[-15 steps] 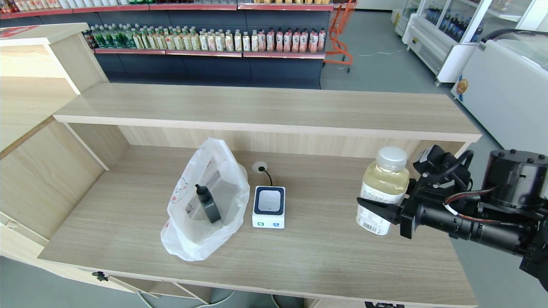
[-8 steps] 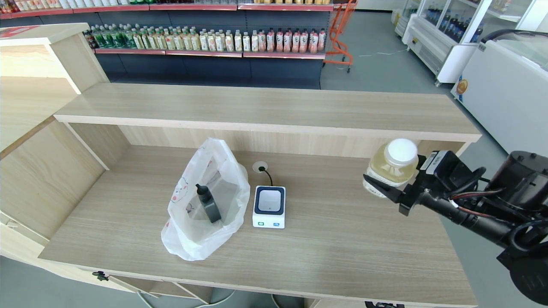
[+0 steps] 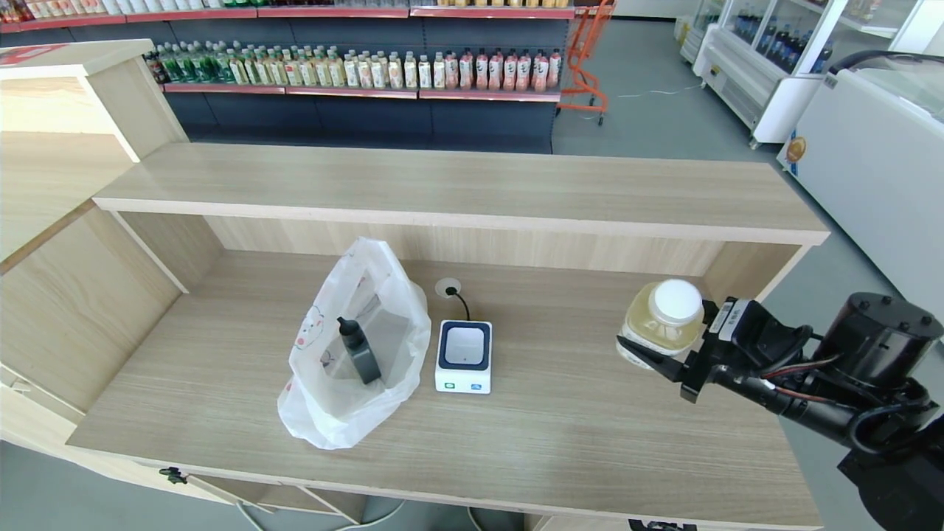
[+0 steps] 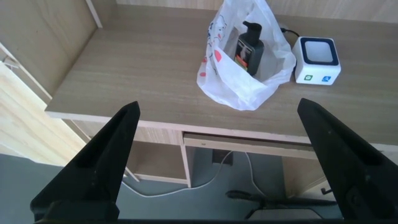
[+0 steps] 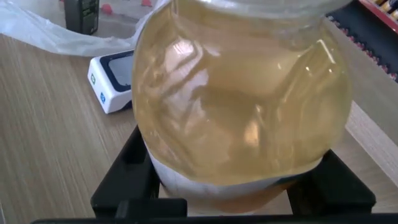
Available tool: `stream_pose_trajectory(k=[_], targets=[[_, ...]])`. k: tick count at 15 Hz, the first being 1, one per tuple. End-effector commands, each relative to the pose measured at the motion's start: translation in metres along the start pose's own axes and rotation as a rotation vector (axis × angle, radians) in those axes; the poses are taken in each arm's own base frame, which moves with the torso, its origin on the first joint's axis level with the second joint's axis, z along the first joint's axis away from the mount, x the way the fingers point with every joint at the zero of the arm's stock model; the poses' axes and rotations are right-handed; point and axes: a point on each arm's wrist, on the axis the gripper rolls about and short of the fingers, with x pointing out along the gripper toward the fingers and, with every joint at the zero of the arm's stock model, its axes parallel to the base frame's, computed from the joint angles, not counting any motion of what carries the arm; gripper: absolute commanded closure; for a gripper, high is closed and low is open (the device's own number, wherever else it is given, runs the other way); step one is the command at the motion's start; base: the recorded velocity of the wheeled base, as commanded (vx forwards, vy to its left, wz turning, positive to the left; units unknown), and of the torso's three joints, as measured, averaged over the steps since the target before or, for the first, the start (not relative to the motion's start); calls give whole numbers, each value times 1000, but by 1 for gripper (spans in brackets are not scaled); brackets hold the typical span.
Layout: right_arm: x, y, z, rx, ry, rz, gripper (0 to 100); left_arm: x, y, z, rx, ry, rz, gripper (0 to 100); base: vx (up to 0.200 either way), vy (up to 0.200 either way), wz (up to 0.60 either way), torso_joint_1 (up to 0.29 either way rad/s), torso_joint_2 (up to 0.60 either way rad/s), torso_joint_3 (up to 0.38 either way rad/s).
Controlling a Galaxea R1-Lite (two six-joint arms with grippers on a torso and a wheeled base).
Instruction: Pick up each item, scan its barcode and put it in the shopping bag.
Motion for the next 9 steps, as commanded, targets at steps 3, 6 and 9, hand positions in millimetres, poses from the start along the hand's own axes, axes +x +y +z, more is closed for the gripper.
stream_pose_trajectory(k=[3, 6, 9], targets=[[1, 1, -2, 9, 5, 5, 100, 0, 0, 0, -1, -1, 0, 0, 0, 67, 0, 1, 2, -1], [2, 2, -3, 48, 5, 8, 100, 0, 0, 0, -3, -1, 0, 0, 0, 200, 0, 2, 2, 2], [9, -1, -5, 69, -4, 3, 100, 0, 0, 0, -1, -1, 0, 0, 0, 200, 0, 1, 2, -1]])
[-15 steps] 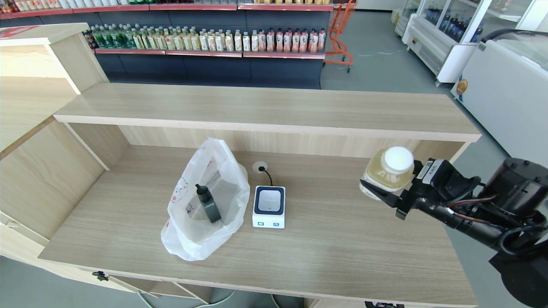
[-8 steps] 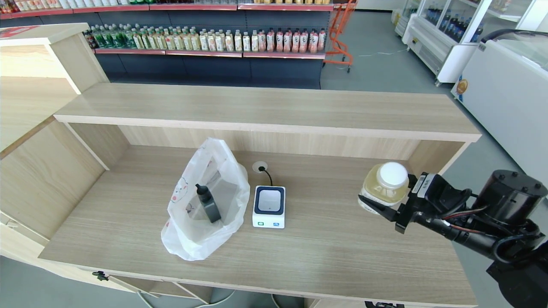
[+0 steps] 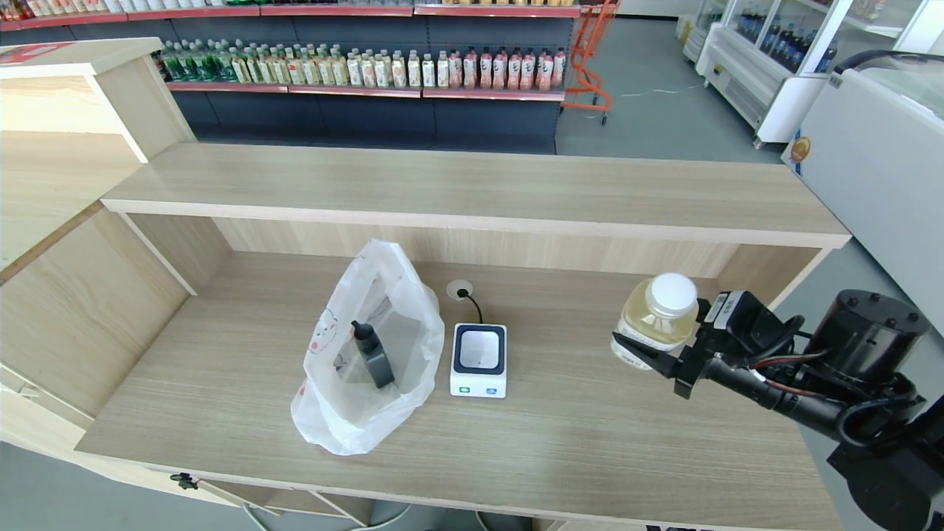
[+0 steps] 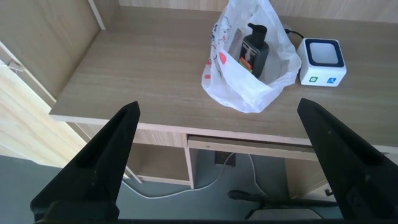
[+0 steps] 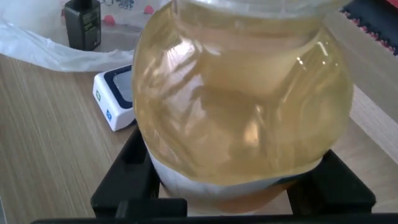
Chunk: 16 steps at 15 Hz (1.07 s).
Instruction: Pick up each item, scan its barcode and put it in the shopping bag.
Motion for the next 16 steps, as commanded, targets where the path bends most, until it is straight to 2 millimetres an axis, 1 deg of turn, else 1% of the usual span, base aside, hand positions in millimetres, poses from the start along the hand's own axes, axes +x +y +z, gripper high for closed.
stream_pose_trajectory(k=[1, 5, 9, 12, 14, 16], targets=[[3, -1, -3, 8, 1, -3, 100, 0, 0, 0, 0, -1, 2, 0, 0, 200, 0, 12, 7, 7], [11, -4, -9, 10, 1, -5, 100, 0, 0, 0, 3, -1, 2, 0, 0, 200, 0, 0, 6, 8], [12, -5, -11, 36, 4, -10, 100, 0, 0, 0, 5, -1, 2, 0, 0, 0, 0, 0, 0, 0], [13, -5, -12, 75, 3, -10, 100, 0, 0, 0, 5, -1, 2, 0, 200, 0, 0, 2, 4, -2], [14, -2, -21, 133, 28, 0, 100, 0, 0, 0, 0, -1, 2, 0, 200, 0, 0, -7, 0, 2], [19, 4, -35, 253, 61, 13, 100, 0, 0, 0, 2, -1, 2, 0, 0, 0, 0, 0, 0, 0]])
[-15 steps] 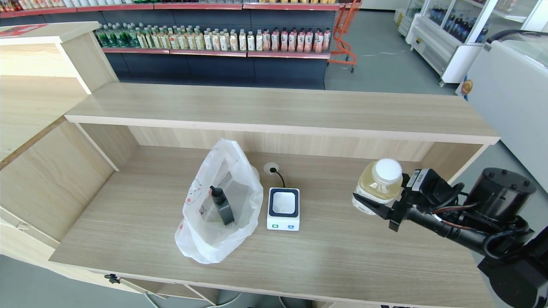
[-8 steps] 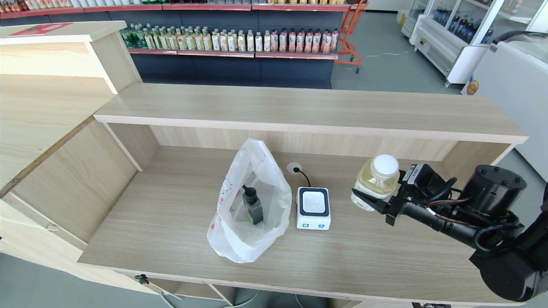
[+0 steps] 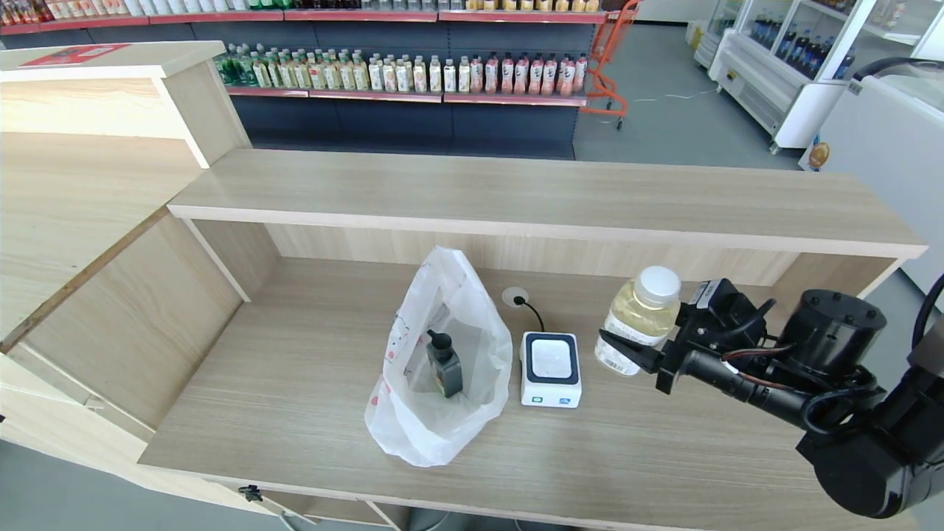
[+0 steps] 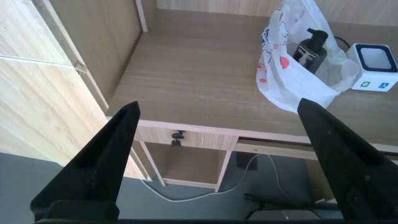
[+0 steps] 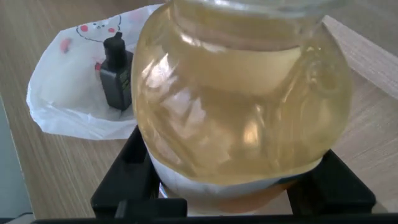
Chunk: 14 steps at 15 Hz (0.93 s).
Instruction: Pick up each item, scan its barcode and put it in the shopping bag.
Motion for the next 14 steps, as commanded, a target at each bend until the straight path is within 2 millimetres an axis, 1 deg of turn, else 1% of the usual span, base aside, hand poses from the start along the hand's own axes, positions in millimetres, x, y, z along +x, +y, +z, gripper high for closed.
stream_pose_trajectory(k=[1, 3, 5, 9, 10, 12, 13, 14], targets=[[9, 1, -18, 84, 27, 9, 100, 0, 0, 0, 0, -1, 0, 0, 0, 0, 0, 0, 0, 0], [17, -3, -32, 117, 43, 5, 100, 0, 0, 0, 0, -1, 0, 0, 0, 0, 0, 0, 0, 0], [20, 1, -40, 121, 50, 41, 100, 0, 0, 0, 0, -1, 0, 0, 0, 0, 0, 0, 0, 0], [29, 5, -52, 27, 31, 120, 100, 0, 0, 0, 0, -1, 0, 0, 0, 0, 0, 0, 0, 0], [35, 3, -56, -12, 13, 137, 100, 0, 0, 0, 0, -1, 0, 0, 0, 0, 0, 0, 0, 0], [39, 1, -59, -29, -4, 153, 100, 0, 0, 0, 0, -1, 0, 0, 0, 0, 0, 0, 0, 0], [48, -3, -65, -81, -32, 170, 100, 0, 0, 0, 0, -1, 0, 0, 0, 0, 0, 0, 0, 0], [51, -6, -68, -107, -48, 180, 100, 0, 0, 0, 0, -1, 0, 0, 0, 0, 0, 0, 0, 0]])
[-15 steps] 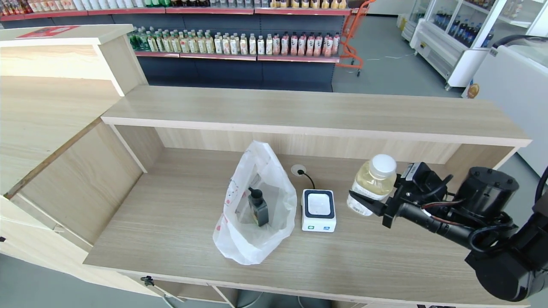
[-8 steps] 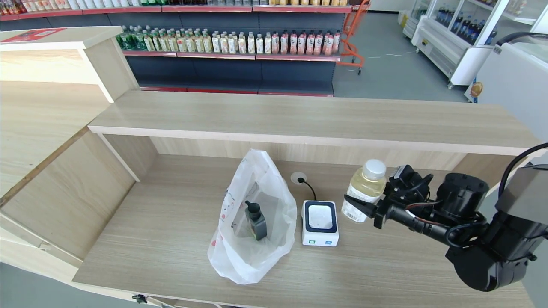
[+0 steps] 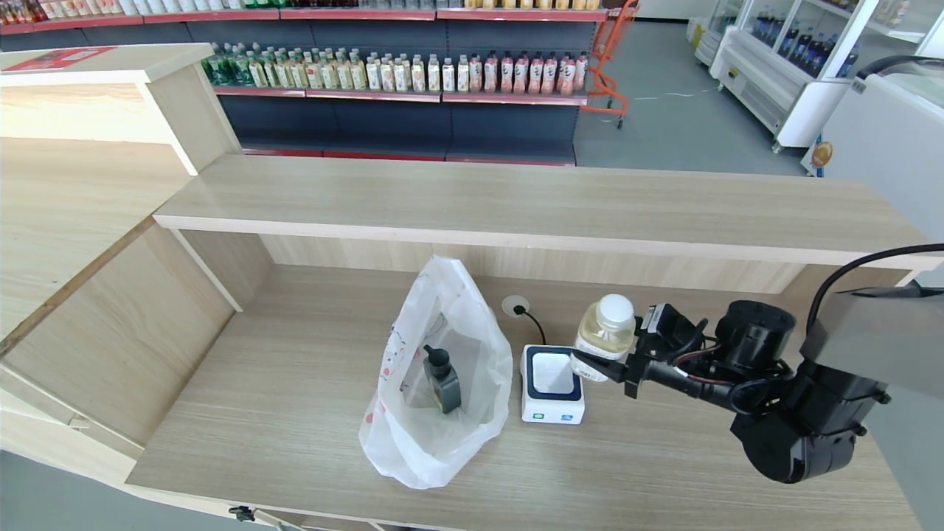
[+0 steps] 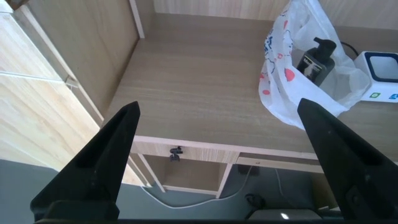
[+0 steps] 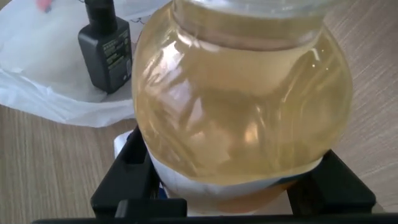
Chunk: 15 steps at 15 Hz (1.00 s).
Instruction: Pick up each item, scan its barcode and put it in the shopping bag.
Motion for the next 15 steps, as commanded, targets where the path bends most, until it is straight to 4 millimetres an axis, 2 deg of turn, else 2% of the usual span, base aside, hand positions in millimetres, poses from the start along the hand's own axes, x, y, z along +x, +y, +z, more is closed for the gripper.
stream_pose_trajectory(k=[1, 6, 9, 15], targets=[[10, -3, -18, -36, -17, 31, 100, 0, 0, 0, -1, -1, 0, 0, 0, 0, 0, 0, 0, 0], [34, -7, -38, -117, -71, 63, 100, 0, 0, 0, -1, -1, 0, 0, 0, 0, 0, 0, 0, 0], [52, -12, -43, -158, -125, 73, 100, 0, 0, 0, -1, -1, 0, 0, 0, 0, 0, 0, 0, 0], [69, -9, -49, -187, -169, 102, 100, 0, 0, 0, -1, -1, 0, 0, 0, 0, 0, 0, 0, 0]])
